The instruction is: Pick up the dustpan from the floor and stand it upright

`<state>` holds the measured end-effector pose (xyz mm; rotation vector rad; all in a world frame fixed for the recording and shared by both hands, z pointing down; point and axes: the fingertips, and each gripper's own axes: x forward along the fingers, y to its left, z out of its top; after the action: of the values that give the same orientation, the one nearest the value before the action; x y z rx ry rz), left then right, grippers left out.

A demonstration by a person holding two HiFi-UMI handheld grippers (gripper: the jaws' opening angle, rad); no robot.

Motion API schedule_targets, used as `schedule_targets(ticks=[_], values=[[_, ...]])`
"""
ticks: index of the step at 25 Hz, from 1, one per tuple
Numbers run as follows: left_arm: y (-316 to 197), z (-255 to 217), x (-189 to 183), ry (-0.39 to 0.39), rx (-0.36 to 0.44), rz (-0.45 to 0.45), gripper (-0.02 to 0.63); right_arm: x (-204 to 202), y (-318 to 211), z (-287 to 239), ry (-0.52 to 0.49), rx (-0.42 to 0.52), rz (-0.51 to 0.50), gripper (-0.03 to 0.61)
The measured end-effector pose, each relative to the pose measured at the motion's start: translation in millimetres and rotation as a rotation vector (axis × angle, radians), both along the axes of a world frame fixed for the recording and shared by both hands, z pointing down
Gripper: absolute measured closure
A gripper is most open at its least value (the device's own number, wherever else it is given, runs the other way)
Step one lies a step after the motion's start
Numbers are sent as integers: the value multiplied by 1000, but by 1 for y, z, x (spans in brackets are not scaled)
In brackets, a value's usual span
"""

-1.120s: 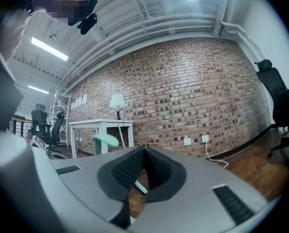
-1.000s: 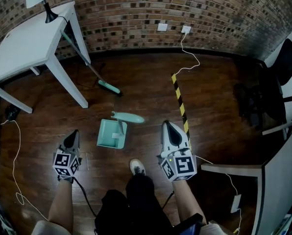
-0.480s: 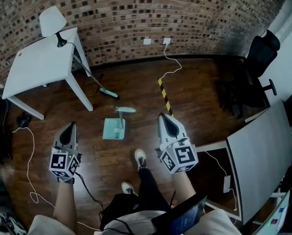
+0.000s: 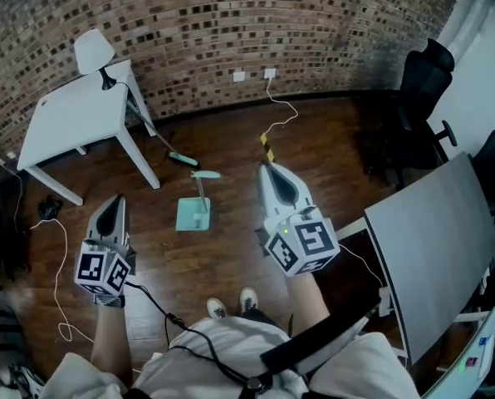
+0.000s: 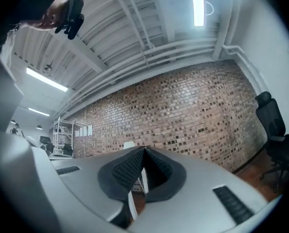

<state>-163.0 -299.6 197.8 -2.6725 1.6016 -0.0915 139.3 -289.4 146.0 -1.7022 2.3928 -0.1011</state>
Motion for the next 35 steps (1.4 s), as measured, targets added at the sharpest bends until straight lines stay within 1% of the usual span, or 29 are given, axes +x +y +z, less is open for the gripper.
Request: schedule_targets(ticks=[2, 6, 11, 16, 19, 21, 23, 27, 29, 32, 35], values=[[4, -13, 0, -5, 30, -10, 601, 3, 4, -7, 11, 20, -9, 600], [12, -25, -2, -5, 73, -45, 601, 5, 13, -6, 18, 29, -33, 600], [22, -24, 2, -13, 72, -44, 601, 4, 21, -9, 19, 29, -41, 600], [33, -24, 0, -27, 72, -42, 601, -4, 34, -10, 45, 26, -40, 600], [49, -20, -1, -59, 74, -37, 600, -7, 58, -9, 112, 36, -16, 600], [64, -14, -1, -98, 84, -26, 600, -7, 79, -8, 161, 43, 4, 600], [80, -2, -4, -119, 78, -17, 600, -8, 101, 2, 182, 29, 18, 600], [125, 25, -7, -98, 18, -26, 600, 2, 148, 32, 150, -52, 37, 600], [150, 28, 3, -88, 7, -24, 600, 13, 170, 37, 132, -67, 41, 600], [197, 28, 29, -80, 14, -10, 600, 29, 210, 38, 142, -57, 24, 600], [247, 28, 57, -103, 28, -5, 600, 49, 253, 36, 131, -30, 14, 600]])
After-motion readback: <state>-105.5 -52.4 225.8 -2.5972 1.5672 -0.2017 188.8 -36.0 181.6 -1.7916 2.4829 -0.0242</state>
